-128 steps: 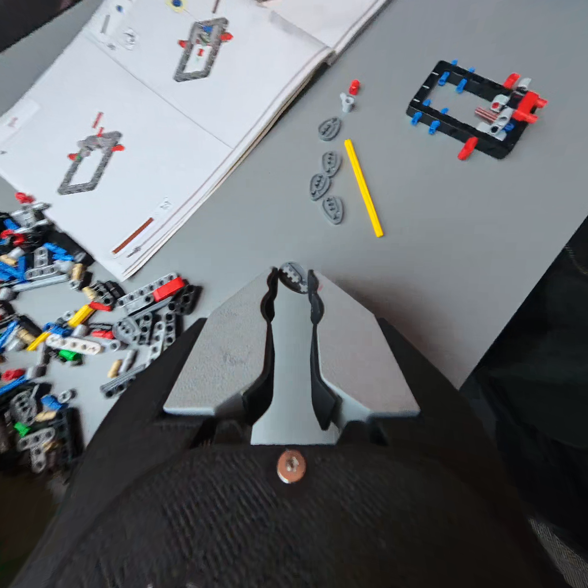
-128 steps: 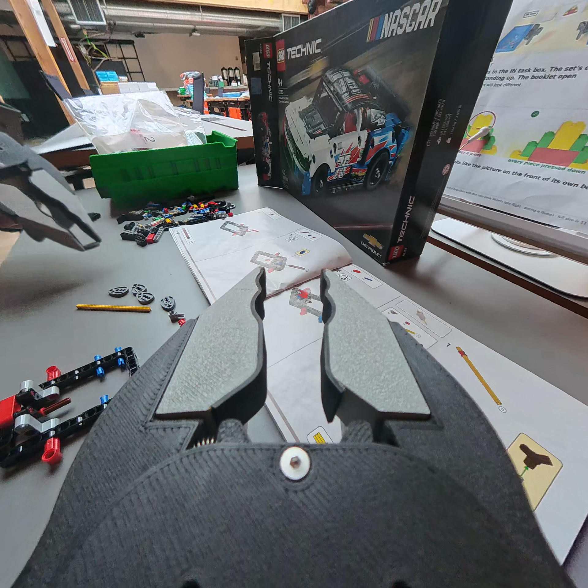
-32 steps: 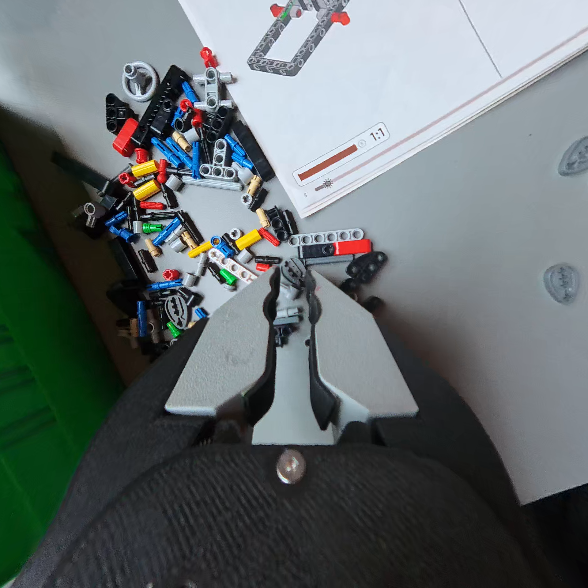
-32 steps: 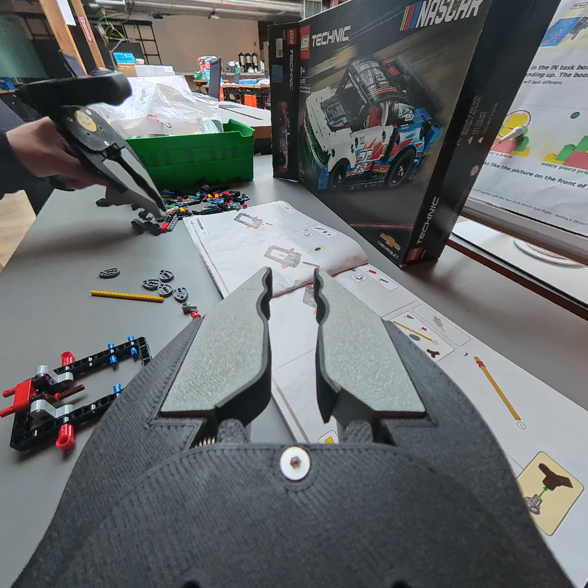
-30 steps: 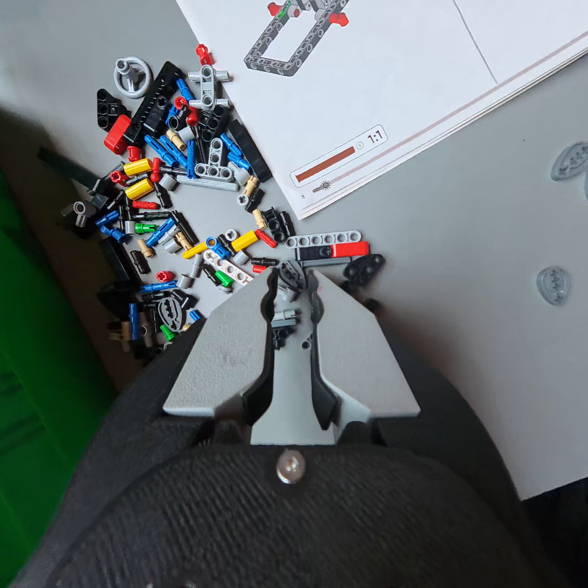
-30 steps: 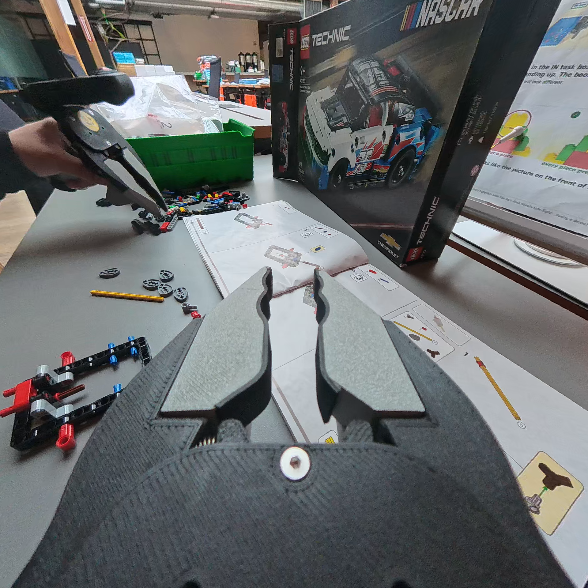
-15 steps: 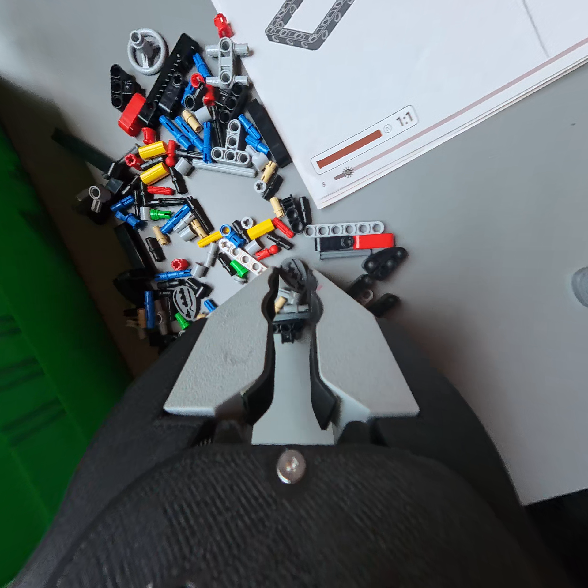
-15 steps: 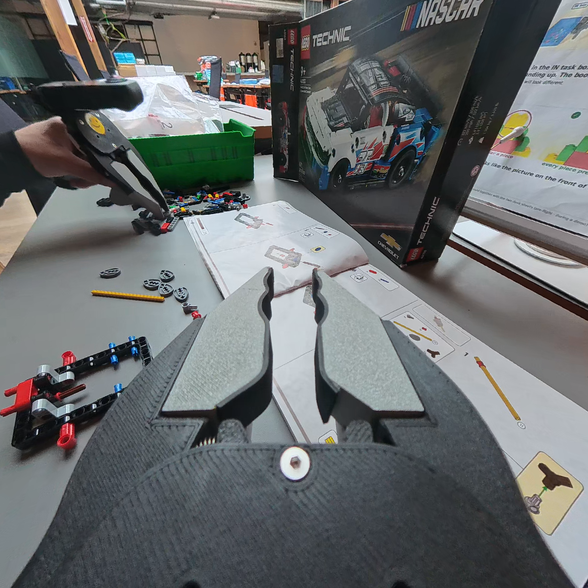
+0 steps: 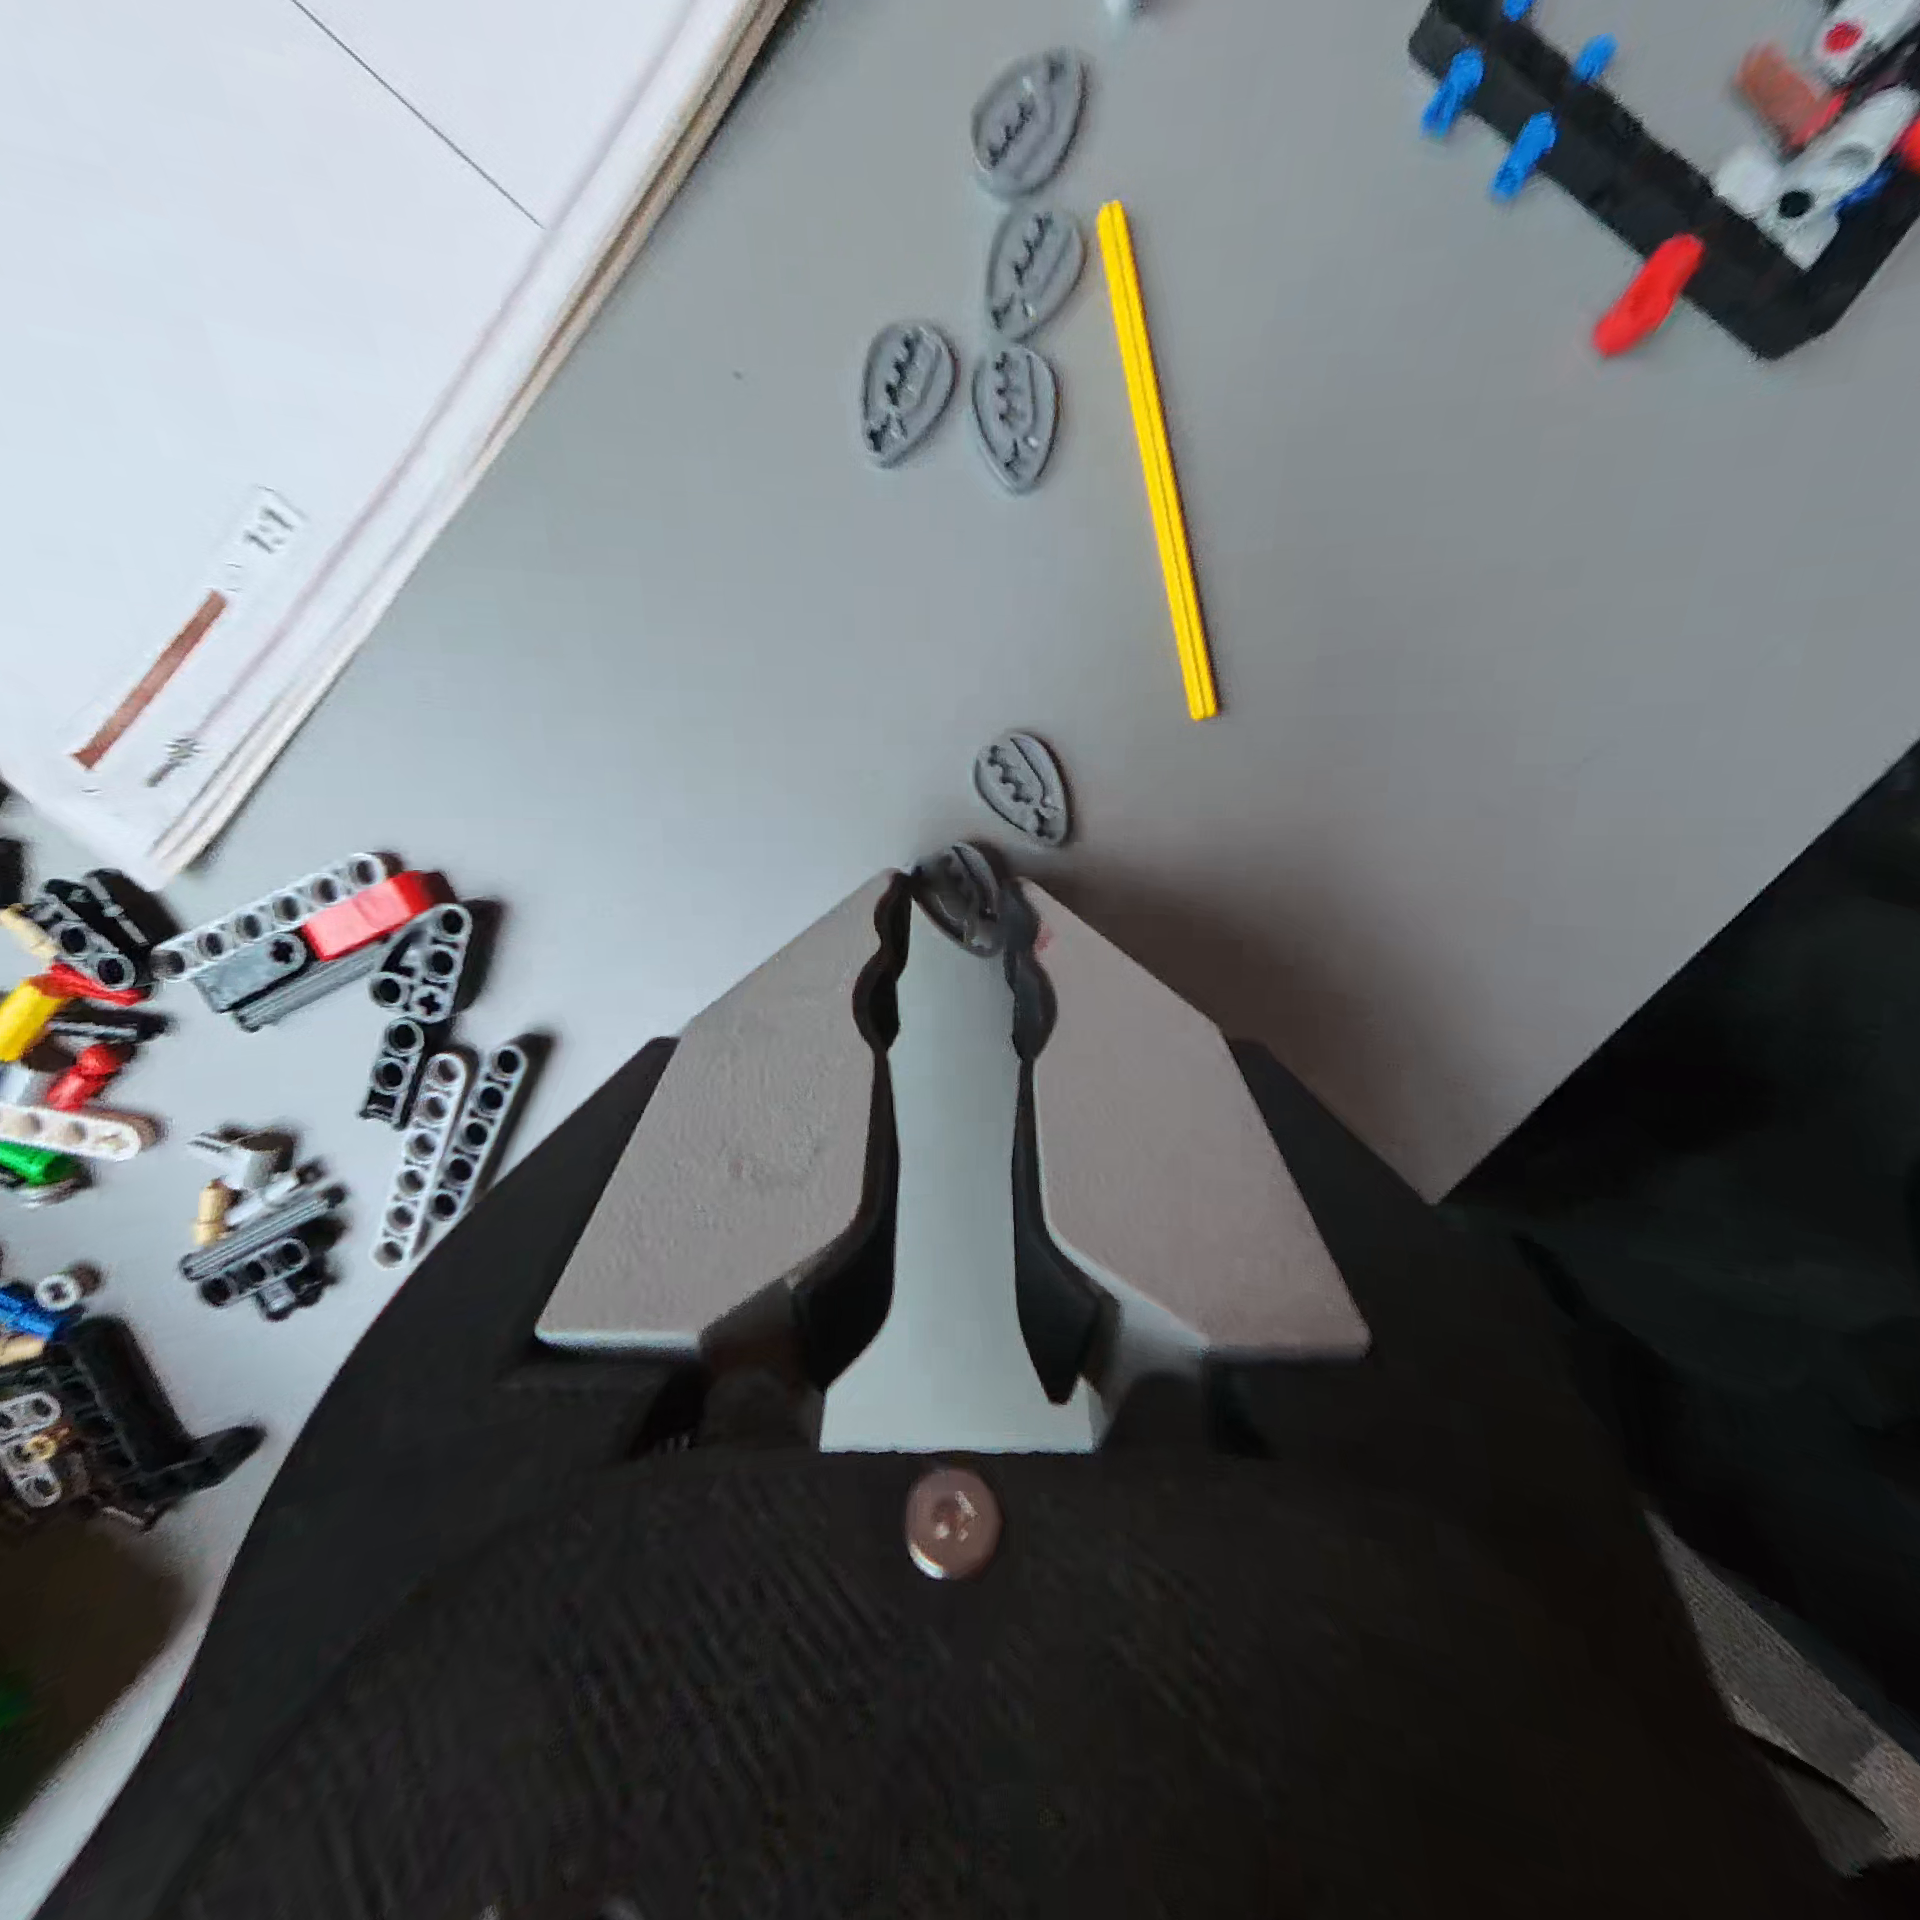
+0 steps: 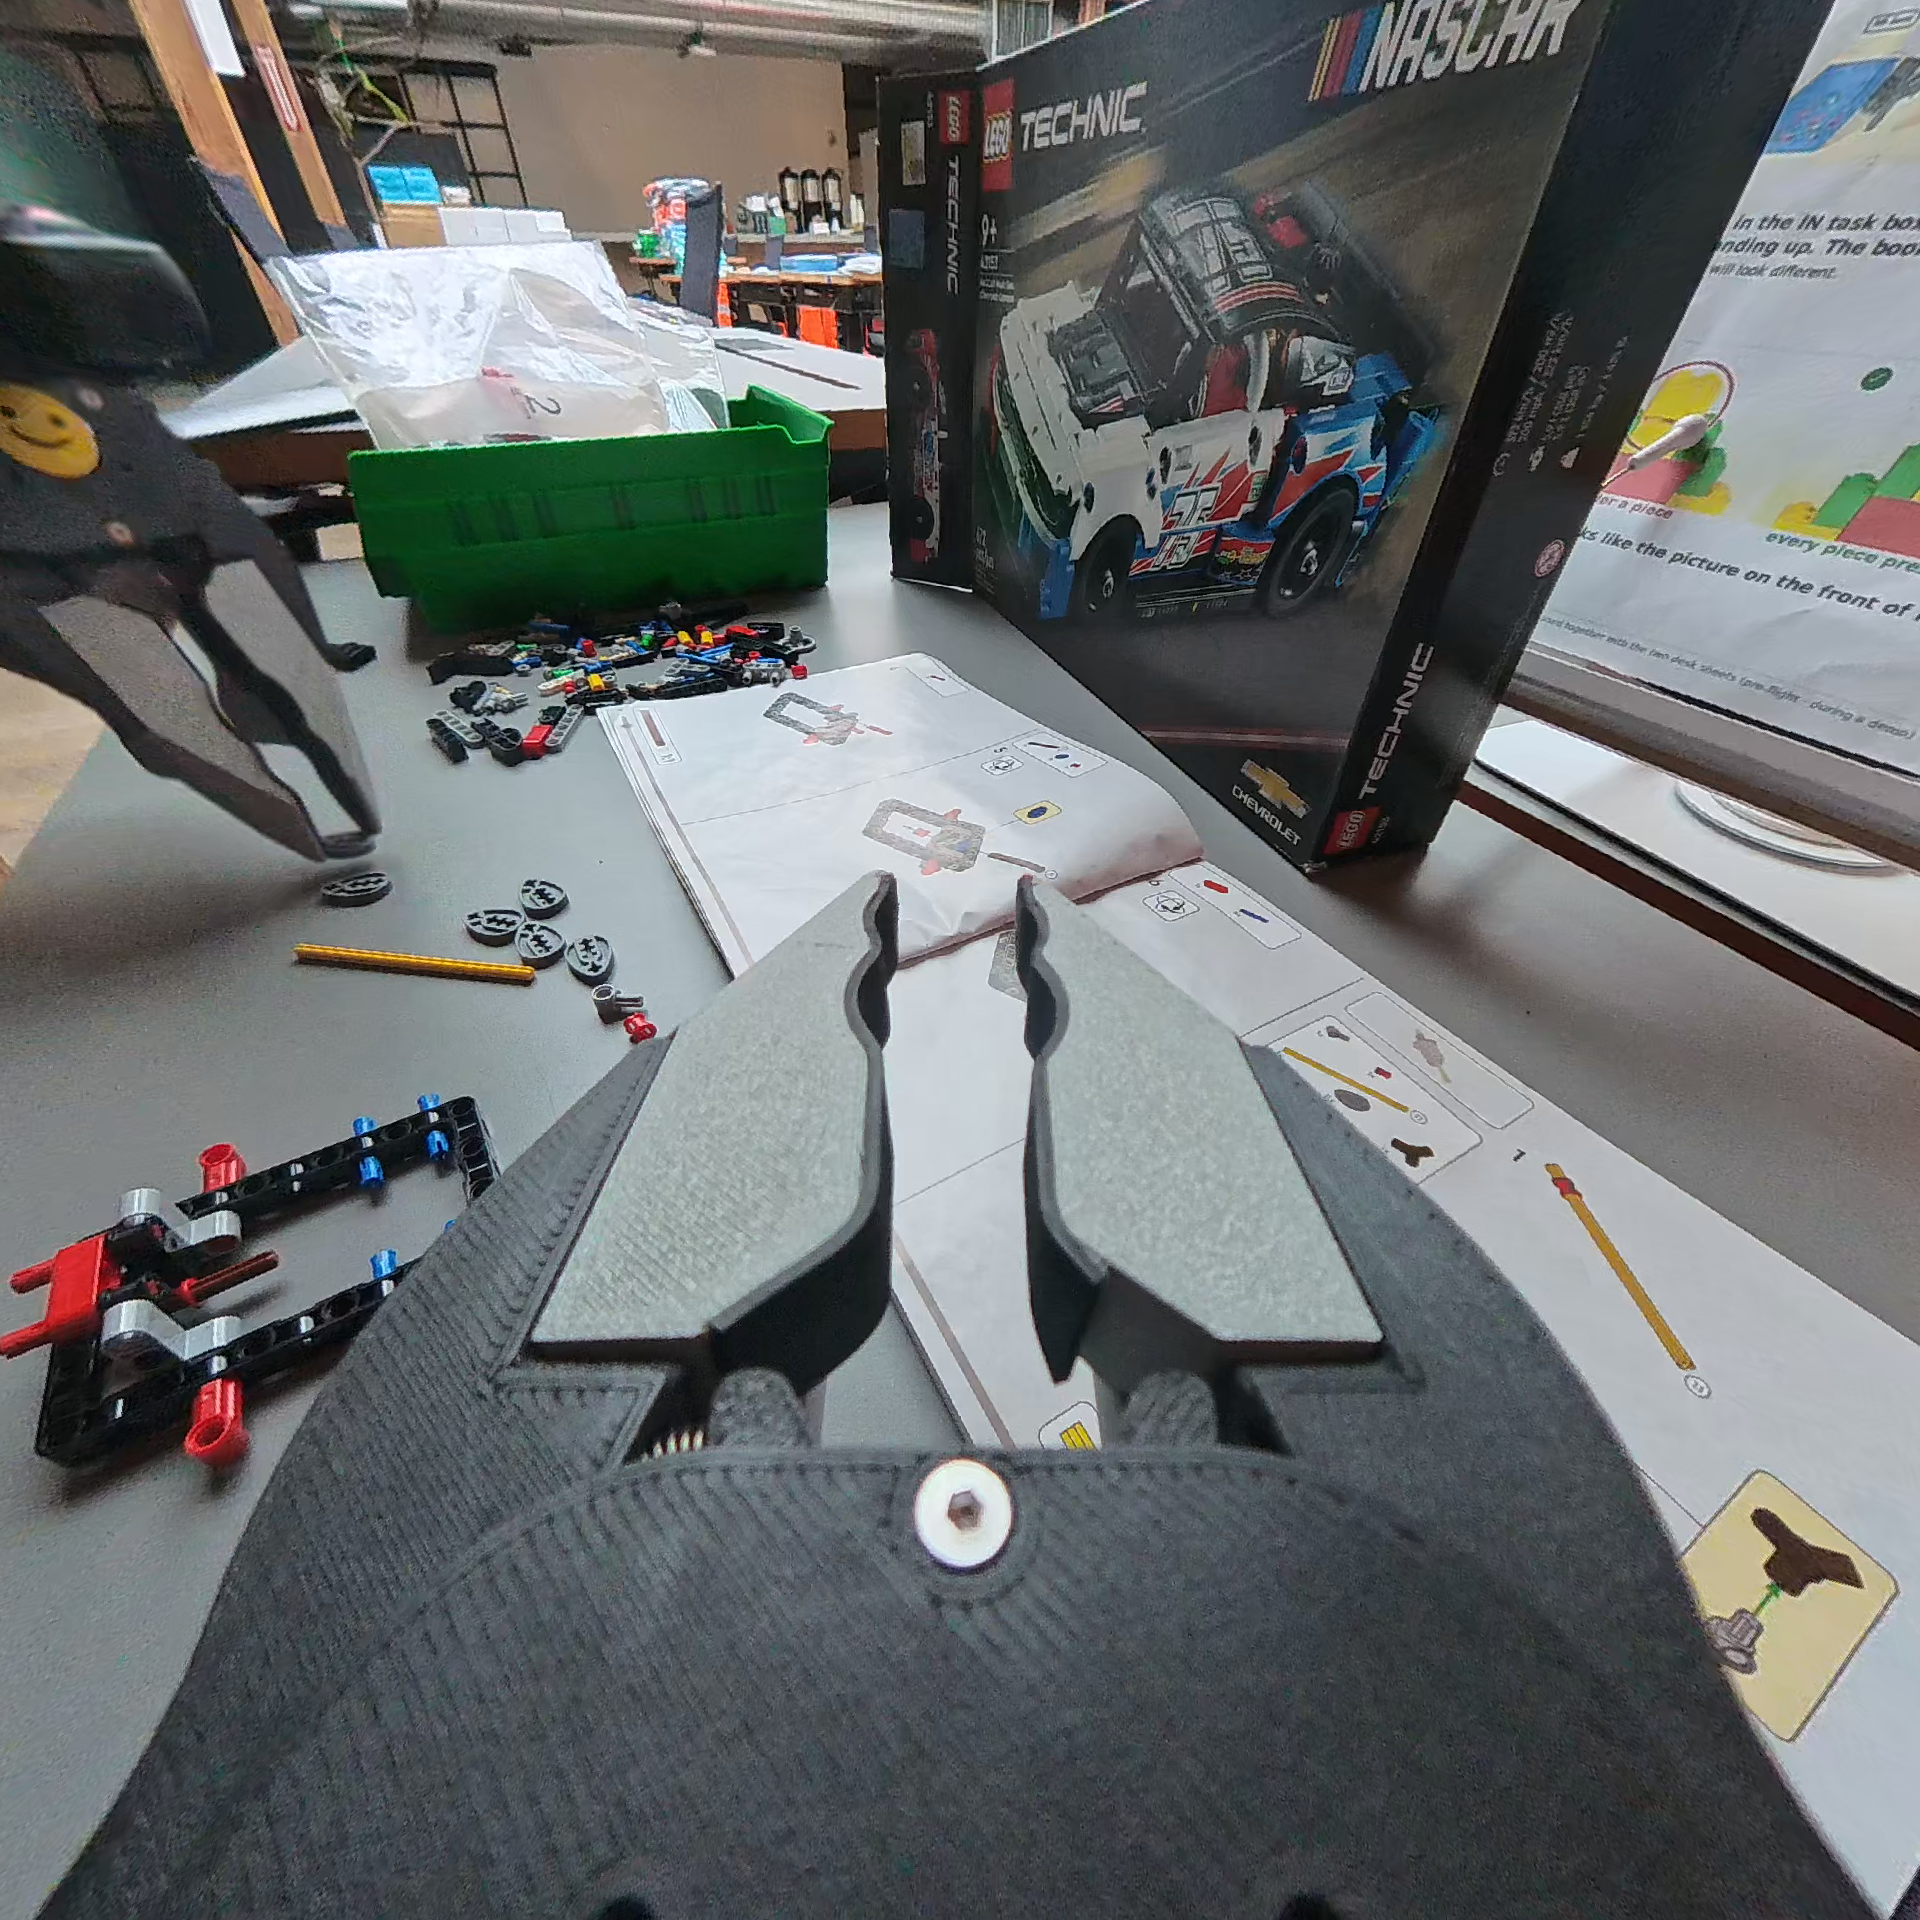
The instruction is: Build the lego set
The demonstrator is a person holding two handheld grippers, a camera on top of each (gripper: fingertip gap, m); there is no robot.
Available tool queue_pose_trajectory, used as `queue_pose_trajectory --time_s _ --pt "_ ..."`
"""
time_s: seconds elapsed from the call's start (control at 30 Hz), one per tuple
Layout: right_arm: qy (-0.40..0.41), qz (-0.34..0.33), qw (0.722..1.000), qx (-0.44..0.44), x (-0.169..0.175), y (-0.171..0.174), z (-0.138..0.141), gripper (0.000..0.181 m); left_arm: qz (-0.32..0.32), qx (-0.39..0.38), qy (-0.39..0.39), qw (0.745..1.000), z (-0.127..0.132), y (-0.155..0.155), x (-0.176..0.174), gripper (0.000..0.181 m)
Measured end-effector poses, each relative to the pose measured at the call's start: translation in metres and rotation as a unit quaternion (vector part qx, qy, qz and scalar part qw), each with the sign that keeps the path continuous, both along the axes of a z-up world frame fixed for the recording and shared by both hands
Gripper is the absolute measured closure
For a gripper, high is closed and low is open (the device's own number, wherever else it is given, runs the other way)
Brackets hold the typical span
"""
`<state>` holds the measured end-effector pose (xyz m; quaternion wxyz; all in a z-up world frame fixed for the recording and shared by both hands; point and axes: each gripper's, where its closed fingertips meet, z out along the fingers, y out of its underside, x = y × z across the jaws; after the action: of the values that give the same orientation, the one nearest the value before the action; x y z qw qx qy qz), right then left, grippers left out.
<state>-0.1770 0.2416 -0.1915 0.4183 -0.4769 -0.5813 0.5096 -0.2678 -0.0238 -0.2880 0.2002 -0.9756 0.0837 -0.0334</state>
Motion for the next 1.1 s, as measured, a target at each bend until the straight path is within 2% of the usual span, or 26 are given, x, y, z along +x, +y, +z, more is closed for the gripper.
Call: queue_pose_trajectory --time_s 0.07,0.13,0.3,0.37,0.47,0.57,0.63,0.73,0.87,0.97,1.1 --pt "0.001 0.001 1.0 -0.001 0.0 0.0 0.001 0.162 -0.001 0.016 -0.029 0.999 -0.001 0.004 0.009 0.166" --pt "0.0 0.0 1.0 0.0 0.0 0.0 0.0 0.162 0.0 0.026 -0.053 0.998 0.001 0.006 0.015 0.157" --pt "0.001 0.001 1.0 -0.004 0.0 0.001 0.0 0.162 0.024 0.065 -0.035 0.997 0.008 0.007 0.002 0.153" --pt "-0.001 0.001 1.0 -0.004 -0.001 0.001 -0.001 0.162 0.046 0.099 0.001 0.994 0.012 0.011 -0.015 0.153" --pt "-0.003 0.005 1.0 -0.002 0.0 -0.001 -0.002 0.161 0.098 0.191 0.031 0.976 0.024 0.026 -0.035 0.157" --pt "-0.004 0.004 1.0 0.008 0.002 -0.002 -0.003 0.16 0.121 0.287 0.081 0.947 0.039 0.041 -0.048 0.159" --pt "-0.004 0.005 1.0 0.012 0.004 -0.006 -0.004 0.16 0.127 0.312 0.127 0.933 0.045 0.047 -0.06 0.164" --pt "-0.002 -0.001 1.0 0.026 0.007 -0.009 -0.006 0.159 0.142 0.347 0.152 0.915 0.052 0.059 -0.077 0.164" --pt "-0.017 -0.02 0.999 0.035 0.003 -0.003 -0.014 0.157 0.15 0.362 0.164 0.905 0.063 0.076 -0.1 0.165" --pt "-0.03 -0.04 0.998 0.042 -0.003 0.007 -0.02 0.156 0.149 0.382 0.188 0.893 0.076 0.087 -0.114 0.174" --pt "-0.015 -0.062 0.997 0.039 -0.005 0.018 -0.014 0.154 0.151 0.392 0.19 0.887 0.082 0.106 -0.131 0.173"
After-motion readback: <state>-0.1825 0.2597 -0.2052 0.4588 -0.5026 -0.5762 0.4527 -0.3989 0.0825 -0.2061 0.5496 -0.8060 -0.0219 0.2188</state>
